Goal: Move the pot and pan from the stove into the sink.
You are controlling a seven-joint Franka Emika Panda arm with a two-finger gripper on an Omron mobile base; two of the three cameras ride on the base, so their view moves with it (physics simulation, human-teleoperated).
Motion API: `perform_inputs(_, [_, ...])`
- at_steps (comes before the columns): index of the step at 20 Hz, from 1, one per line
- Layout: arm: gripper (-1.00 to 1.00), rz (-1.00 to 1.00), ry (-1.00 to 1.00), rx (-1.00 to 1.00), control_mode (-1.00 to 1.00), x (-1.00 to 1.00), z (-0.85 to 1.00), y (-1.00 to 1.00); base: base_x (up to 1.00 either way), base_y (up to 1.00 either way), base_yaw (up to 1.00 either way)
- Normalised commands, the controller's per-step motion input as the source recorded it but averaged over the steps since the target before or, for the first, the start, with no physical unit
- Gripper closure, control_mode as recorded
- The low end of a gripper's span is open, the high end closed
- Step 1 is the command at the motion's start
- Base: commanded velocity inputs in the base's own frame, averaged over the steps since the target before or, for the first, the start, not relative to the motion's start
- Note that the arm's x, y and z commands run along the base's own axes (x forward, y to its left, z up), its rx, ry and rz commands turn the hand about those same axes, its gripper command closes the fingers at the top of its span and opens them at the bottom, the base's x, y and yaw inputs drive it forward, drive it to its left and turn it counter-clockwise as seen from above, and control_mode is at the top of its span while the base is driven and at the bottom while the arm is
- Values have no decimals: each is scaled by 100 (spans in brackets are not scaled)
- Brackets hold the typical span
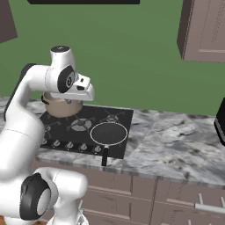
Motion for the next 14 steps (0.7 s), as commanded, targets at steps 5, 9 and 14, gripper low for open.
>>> perform_inputs(5, [-100,0,0,0,-100,-13,-2,-26,0,0,0])
perform_inputs(9, [-100,0,0,0,-100,-24,-8,-46,0,0,0])
perform_inputs(14, [-100,0,0,0,-100,-21,-4,-43,0,0,0])
